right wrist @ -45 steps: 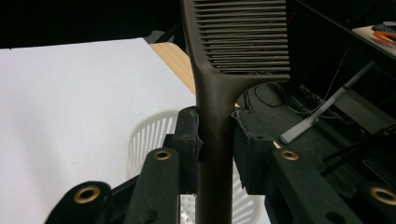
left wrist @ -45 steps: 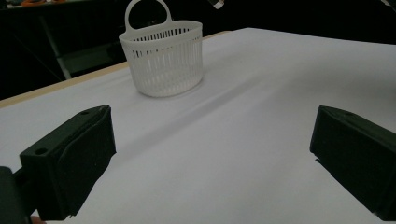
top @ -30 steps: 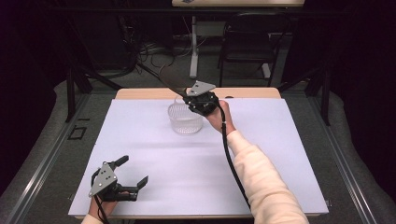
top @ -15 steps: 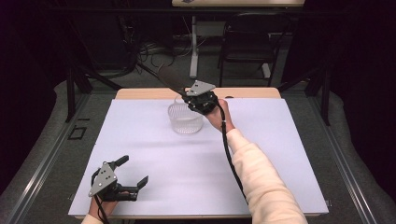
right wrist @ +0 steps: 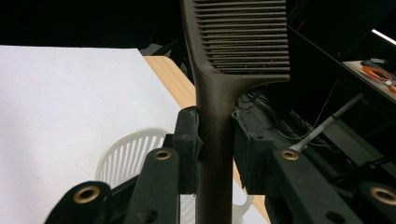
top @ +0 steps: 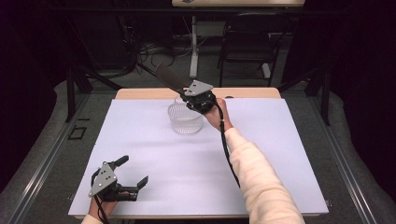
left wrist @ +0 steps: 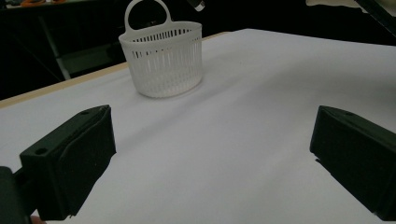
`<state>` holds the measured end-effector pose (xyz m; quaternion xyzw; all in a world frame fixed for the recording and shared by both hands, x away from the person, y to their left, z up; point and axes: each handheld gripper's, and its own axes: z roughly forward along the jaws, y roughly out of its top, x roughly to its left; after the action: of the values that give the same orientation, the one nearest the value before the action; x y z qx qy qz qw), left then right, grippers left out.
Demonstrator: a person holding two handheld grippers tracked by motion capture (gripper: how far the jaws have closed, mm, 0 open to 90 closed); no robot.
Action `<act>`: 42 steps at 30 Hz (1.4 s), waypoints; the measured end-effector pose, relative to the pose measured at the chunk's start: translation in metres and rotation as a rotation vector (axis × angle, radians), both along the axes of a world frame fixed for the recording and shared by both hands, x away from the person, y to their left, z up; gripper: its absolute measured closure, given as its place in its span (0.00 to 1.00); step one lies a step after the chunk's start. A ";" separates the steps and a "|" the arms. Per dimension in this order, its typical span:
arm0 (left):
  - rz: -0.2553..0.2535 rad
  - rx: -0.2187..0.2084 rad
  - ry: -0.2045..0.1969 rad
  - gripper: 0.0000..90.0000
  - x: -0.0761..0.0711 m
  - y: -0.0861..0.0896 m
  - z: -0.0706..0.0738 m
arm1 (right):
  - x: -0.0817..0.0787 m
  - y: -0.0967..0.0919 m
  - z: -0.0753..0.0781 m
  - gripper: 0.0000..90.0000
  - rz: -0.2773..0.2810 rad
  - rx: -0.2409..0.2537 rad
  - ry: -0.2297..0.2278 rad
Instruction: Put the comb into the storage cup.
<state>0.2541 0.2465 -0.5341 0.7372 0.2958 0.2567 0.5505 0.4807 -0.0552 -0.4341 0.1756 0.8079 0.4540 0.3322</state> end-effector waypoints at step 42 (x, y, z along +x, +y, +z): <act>-0.004 0.000 -0.005 0.00 0.000 0.001 0.001 | 0.000 0.014 -0.009 0.81 0.067 -0.007 -0.044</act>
<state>0.2537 0.2474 -0.5336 0.7371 0.2929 0.2575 0.5519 0.4811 -0.0413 -0.4430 0.1372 0.8073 0.4660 0.3352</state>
